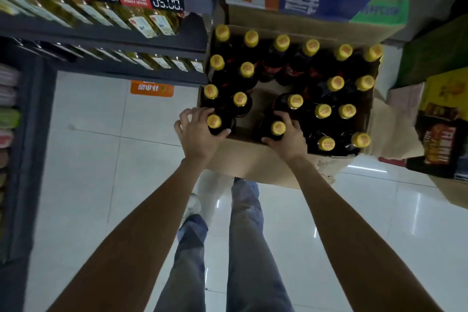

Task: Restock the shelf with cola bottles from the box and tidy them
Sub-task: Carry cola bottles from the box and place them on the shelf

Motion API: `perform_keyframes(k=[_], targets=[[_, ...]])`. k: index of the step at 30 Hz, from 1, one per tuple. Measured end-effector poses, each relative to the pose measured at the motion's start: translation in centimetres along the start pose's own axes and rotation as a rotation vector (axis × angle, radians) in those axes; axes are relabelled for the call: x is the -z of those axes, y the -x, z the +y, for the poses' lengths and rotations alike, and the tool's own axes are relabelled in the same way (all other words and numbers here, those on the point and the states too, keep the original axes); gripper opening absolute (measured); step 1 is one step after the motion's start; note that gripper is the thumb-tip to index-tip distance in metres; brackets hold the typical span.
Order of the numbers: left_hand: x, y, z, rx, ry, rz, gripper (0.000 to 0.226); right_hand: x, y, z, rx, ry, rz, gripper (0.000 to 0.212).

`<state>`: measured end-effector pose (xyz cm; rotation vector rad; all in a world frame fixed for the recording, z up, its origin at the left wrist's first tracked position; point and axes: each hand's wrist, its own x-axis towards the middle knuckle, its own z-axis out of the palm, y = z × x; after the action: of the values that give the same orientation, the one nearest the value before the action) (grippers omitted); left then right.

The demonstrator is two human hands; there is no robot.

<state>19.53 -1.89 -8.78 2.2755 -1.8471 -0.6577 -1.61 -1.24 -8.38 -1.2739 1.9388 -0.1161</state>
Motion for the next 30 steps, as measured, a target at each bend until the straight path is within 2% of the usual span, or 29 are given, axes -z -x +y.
perform_keyframes(k=[2, 6, 11, 15, 19, 22, 25, 27, 30], targets=[[-0.4, -0.3, 0.4, 0.038, -0.047, 0.012, 0.064, -0.2, -0.5, -0.3, 0.005, 0.022, -0.008, 0.077], [-0.3, -0.8, 1.6, 0.06, -0.096, 0.003, 0.064, -0.1, -0.3, -1.2, 0.047, 0.082, 0.04, 0.069], [0.1, -0.6, 1.5, 0.083, -0.134, 0.004, 0.06, 2.2, 3.1, -3.0, 0.168, 0.049, 0.21, 0.069], [2.3, 0.7, 1.9, -0.024, -0.045, 0.073, 0.058, 5.3, 6.2, -4.9, 0.34, 0.01, 0.372, 0.069], [7.5, 3.5, 2.2, -0.062, 0.257, 0.21, 0.058, 8.4, 8.9, -7.1, 0.454, -0.021, 0.413, 0.067], [12.7, 7.0, 2.2, -0.042, 0.506, 0.226, 0.062, 10.8, 10.9, -9.3, 0.565, -0.119, 0.316, 0.064], [17.4, 10.5, 1.2, 0.002, 0.79, 0.297, 0.052, 12.4, 13.1, -12.0, 0.633, -0.352, 0.132, 0.065], [20.2, 12.8, 0.1, 0.108, 0.985, 0.391, 0.05, 12.6, 14.5, -14.4, 0.626, -0.534, -0.021, 0.067], [23.3, 16.6, -2.9, 0.261, 1.232, 0.605, 0.056, 10.5, 16.7, -18.9, 0.579, -0.655, -0.21, 0.069]])
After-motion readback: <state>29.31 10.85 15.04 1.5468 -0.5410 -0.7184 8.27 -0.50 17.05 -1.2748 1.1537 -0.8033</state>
